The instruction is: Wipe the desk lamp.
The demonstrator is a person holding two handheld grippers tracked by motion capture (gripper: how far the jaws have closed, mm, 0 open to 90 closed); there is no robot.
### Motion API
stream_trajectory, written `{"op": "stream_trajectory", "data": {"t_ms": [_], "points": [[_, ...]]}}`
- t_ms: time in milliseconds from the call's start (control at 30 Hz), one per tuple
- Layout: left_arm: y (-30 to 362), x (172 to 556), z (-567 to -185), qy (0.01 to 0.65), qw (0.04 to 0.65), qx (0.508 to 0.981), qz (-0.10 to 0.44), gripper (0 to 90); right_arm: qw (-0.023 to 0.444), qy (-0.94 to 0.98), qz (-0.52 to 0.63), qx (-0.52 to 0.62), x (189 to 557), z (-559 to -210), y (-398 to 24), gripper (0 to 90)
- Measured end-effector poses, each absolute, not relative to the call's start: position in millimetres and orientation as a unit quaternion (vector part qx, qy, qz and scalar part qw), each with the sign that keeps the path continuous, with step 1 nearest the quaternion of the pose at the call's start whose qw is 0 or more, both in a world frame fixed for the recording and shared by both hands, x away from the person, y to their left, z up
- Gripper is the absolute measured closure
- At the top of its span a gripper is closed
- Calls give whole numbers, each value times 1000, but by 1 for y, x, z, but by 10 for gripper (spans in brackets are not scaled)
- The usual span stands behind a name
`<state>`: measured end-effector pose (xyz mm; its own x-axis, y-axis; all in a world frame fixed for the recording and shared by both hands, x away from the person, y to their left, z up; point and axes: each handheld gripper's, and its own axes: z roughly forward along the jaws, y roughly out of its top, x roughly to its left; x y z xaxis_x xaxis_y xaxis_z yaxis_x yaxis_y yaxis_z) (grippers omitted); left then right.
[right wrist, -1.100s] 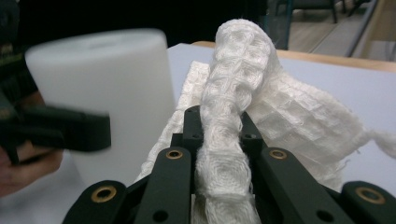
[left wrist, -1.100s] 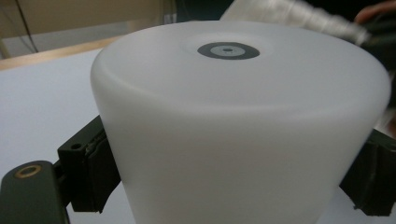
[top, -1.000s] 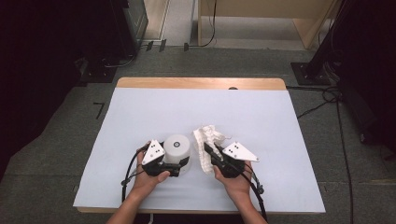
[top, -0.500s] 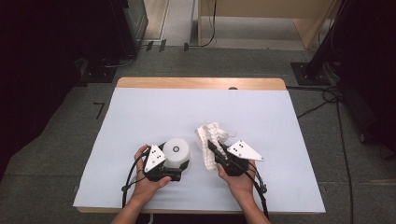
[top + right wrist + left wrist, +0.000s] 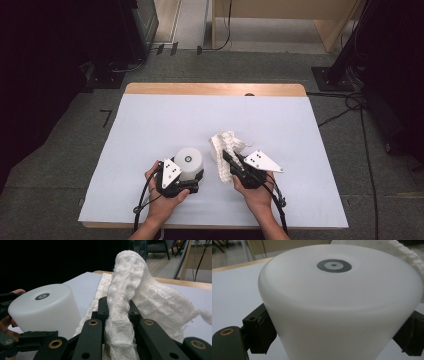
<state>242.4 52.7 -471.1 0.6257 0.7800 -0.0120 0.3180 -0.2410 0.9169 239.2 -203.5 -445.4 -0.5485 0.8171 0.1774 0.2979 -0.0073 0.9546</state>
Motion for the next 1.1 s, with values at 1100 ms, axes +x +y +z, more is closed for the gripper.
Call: {"op": "stream_trajectory", "data": {"t_ms": [1100], "points": [[70,258,-448,255,569,767,149,88,188,684,579,402,225,-442,-166,794]]}}
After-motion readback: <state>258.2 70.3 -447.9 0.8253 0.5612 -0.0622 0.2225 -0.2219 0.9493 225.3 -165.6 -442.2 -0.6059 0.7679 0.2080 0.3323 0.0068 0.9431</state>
